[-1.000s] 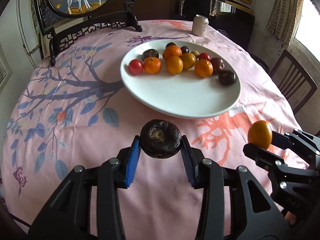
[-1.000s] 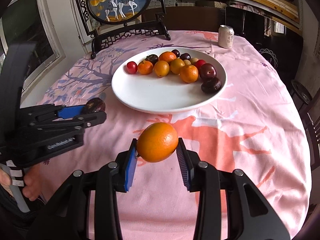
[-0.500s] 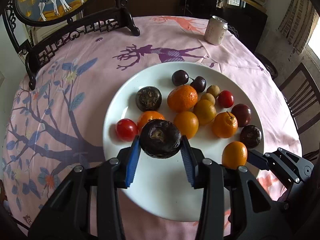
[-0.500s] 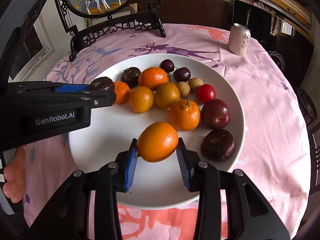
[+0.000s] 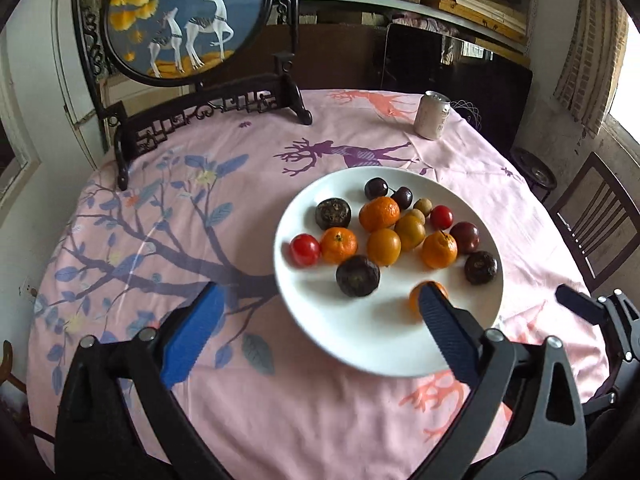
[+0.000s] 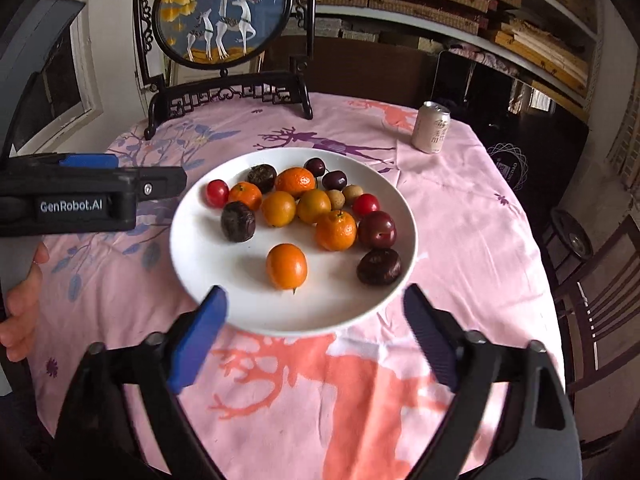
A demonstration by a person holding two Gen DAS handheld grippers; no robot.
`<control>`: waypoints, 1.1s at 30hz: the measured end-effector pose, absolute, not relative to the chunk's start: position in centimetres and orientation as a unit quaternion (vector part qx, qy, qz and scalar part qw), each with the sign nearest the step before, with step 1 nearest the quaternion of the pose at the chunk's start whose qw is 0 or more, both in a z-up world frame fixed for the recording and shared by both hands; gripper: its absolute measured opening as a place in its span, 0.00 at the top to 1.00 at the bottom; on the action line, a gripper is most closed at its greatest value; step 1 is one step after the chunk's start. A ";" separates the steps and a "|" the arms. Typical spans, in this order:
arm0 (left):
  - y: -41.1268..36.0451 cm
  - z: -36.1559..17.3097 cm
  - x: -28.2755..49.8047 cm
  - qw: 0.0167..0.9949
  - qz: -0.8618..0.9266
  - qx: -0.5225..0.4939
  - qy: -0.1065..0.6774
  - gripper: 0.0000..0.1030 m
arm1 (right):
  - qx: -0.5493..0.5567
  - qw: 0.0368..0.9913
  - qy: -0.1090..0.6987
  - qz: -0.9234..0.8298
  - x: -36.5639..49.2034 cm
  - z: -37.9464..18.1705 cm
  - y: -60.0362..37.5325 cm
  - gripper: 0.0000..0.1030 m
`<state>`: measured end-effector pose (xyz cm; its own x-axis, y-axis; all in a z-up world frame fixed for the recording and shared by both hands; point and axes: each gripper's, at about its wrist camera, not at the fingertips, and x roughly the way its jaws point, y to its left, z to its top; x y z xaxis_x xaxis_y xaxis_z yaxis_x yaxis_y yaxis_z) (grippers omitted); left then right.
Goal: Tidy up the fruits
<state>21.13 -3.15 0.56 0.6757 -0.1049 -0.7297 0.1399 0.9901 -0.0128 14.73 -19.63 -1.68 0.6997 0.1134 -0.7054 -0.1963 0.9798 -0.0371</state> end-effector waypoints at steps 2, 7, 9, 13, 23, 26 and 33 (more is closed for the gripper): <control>-2.9 0.4 18.3 0.920 -0.061 0.022 0.385 0.02 | -0.066 0.928 0.361 0.067 12.0 -1.4 -19.0 0.01; -2.9 -1.0 12.7 0.918 -0.064 0.018 0.390 0.02 | -0.066 0.922 0.376 0.058 8.3 -2.2 -17.6 0.01; -2.9 -1.3 11.3 0.916 -0.067 0.023 0.394 0.02 | -0.061 0.920 0.384 0.057 7.6 -2.5 -17.3 0.01; -3.0 -1.2 9.7 0.920 -0.066 0.028 0.386 0.02 | -0.057 0.917 0.392 0.049 6.4 -2.8 -17.1 0.01; -2.6 0.0 7.9 0.928 -0.062 0.022 0.367 0.02 | -0.047 0.918 0.391 0.043 4.8 -2.4 -17.3 0.01; -2.7 0.1 7.7 0.929 -0.063 0.024 0.365 0.02 | -0.044 0.919 0.389 0.043 4.7 -2.2 -17.5 0.01; -2.9 0.3 7.5 0.929 -0.064 0.029 0.364 0.02 | -0.034 0.920 0.389 0.043 4.5 -2.0 -17.8 0.01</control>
<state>7.54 -2.91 0.27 0.7269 -0.0982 -0.6797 0.1407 0.9900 0.0074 4.54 -17.78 -2.04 0.6944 0.0520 -0.7177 -0.1055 0.9940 -0.0300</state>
